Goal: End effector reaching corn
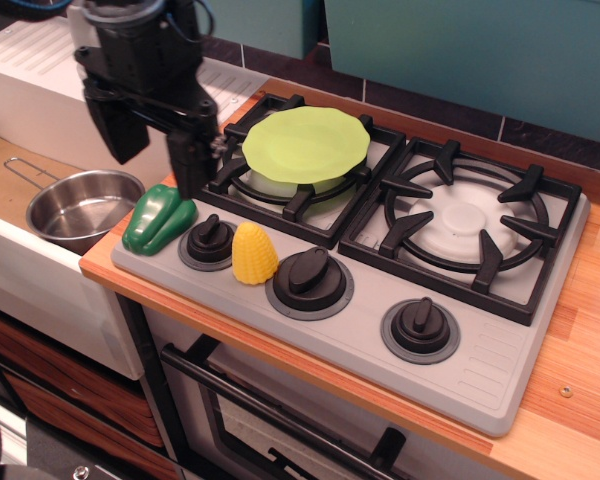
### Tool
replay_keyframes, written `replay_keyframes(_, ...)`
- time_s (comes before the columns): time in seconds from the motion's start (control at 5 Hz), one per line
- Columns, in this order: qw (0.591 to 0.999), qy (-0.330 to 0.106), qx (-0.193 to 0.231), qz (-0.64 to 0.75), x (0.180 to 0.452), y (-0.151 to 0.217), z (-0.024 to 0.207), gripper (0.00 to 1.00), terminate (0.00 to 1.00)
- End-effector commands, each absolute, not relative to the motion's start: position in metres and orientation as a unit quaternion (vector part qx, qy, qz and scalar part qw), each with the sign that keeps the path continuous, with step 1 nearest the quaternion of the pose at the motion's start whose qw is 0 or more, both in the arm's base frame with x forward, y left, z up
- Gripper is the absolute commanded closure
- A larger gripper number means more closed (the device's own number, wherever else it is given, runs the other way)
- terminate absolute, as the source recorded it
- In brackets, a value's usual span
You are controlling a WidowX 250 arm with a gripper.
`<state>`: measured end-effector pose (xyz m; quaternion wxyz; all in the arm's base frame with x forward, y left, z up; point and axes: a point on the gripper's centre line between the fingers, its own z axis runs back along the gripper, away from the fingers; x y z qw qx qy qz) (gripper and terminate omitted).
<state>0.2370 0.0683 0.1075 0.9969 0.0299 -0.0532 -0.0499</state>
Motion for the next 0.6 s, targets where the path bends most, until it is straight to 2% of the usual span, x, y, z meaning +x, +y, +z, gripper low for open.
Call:
replay_keyframes(0.0, 0.995, -0.065, 0.049, -0.054, 0.245, 0.062, 0.125, 0.00, 0.00)
replay_keyframes(0.2, 0.995, -0.064, 0.050, -0.052, 0.252, 0.054, 0.122, 0.00, 0.00)
replay_keyframes(0.4, 0.995, -0.066, 0.041, -0.066, 0.255, 0.054, 0.109, 0.00, 0.00)
